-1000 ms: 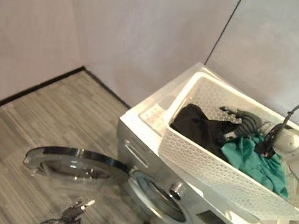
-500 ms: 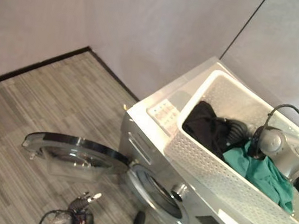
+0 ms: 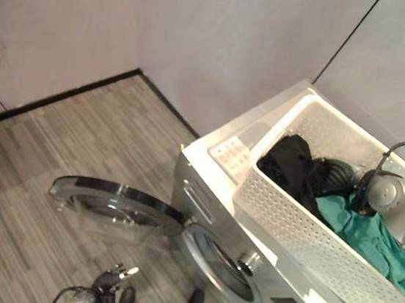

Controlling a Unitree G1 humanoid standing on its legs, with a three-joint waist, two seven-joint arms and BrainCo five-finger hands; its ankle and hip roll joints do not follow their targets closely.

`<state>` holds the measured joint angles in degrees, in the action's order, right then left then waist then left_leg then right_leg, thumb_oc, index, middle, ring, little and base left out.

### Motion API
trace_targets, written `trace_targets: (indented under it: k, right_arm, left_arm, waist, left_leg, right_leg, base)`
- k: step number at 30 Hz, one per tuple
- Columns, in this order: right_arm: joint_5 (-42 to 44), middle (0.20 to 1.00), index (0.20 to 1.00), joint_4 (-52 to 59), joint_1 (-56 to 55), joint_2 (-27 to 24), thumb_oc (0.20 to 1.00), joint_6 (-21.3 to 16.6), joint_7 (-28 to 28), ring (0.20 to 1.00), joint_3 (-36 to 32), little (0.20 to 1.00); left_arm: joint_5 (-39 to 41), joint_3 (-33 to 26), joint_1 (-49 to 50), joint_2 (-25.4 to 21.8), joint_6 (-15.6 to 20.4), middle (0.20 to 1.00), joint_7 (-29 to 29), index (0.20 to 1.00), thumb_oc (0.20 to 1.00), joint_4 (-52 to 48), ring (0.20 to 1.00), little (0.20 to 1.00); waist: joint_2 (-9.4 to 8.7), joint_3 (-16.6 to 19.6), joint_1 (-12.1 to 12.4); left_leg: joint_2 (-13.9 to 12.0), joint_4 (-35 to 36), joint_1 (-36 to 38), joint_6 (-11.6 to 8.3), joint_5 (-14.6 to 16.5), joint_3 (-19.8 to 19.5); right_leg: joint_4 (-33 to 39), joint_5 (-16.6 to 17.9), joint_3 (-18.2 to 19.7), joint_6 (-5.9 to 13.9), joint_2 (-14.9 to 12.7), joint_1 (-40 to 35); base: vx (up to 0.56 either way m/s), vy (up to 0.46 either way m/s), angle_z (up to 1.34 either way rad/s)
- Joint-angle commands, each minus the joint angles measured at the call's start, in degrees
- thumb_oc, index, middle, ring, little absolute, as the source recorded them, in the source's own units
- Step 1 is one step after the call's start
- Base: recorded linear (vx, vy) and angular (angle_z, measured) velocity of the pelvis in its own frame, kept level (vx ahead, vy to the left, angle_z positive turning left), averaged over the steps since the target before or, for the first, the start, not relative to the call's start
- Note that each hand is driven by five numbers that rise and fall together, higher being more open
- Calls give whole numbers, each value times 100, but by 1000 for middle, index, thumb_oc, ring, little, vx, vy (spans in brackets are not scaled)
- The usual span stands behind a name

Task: Grab the laundry basket,head to the washer,open it,put in the laundry and shut it.

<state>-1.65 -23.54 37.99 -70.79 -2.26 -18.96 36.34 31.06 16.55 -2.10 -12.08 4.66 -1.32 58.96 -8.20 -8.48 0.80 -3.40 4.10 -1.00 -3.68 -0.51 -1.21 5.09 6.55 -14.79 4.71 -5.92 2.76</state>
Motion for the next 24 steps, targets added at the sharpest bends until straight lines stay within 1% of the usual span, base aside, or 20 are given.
trace_targets:
  k: [1, 5, 6, 10, 16, 20, 24]
  right_arm:
    - [-136, 200, 200, -224, -174, 180, 200, 185, 179, 200, 178, 200]
    - [-45, 200, 200, -259, -242, 303, 200, 218, 389, 200, -193, 200]
    - [40, 200, 200, -227, -318, 359, 200, 220, 549, 200, -502, 200]
    - [227, 200, 200, -208, -306, 463, 200, 184, 940, 200, -1026, 200]
    - [374, 200, 200, -69, -36, 659, 200, 55, 1752, 200, -1820, 200]
    - [156, 200, 200, 245, 180, 778, 200, 31, 2151, 200, -2122, 200]
    - [-566, 200, 200, 578, 372, 934, 200, 133, 2786, 200, -2485, 200]
  left_arm:
    - [-140, 190, -128, 130, -2, 1000, -103, 1000, 1000, 89, 1000, 1000]
    - [-173, 118, -117, 143, -13, 1000, -72, 1000, 1000, 184, 1000, 1000]
    - [-198, 80, -105, 152, -14, 1000, -43, 1000, 1000, 210, 1000, 1000]
    - [-264, 21, -91, 176, -3, 1000, 1, 1000, 1000, 260, 1000, 1000]
    - [-382, -25, -104, 206, -1, 1000, 69, 1000, 1000, 295, 1000, 1000]
    - [-459, -71, -92, 227, 4, 1000, 112, 1000, 1000, 336, 1000, 1000]
    - [-630, -127, -130, 239, 1, 1000, 206, 1000, 1000, 385, 1000, 1000]
  waist:
    - [65, 195, 58]
    - [94, 257, 36]
    - [109, 292, 28]
    - [135, 382, 5]
    - [180, 530, -12]
    - [209, 608, 1]
    - [248, 667, 50]
  left_leg:
    - [-87, 90, -237, 12, -61, 22]
    - [-65, 90, -181, 28, -32, 54]
    - [-60, 90, -150, 41, -14, 64]
    - [-36, 90, -56, 67, 36, 103]
    - [-15, 90, 71, 104, 108, 111]
    - [3, 90, 179, 131, 160, 161]
    - [24, 90, 261, 161, 202, 174]
  right_leg:
    - [-157, -623, 217, 170, -3, -161]
    - [-160, -623, 254, 169, -8, -192]
    - [-172, -630, 270, 168, -15, -211]
    - [-188, -652, 318, 170, -20, -277]
    - [-242, -708, 352, 168, -34, -370]
    - [-239, -724, 403, 169, -34, -436]
    - [-252, -750, 442, 167, -41, -494]
  base:
    - [0, 0, 0]
    - [0, 0, 0]
    - [0, 0, 0]
    - [5, 4, -1]
    - [5, 6, -1]
    - [5, 8, -2]
    - [2, 17, -11]
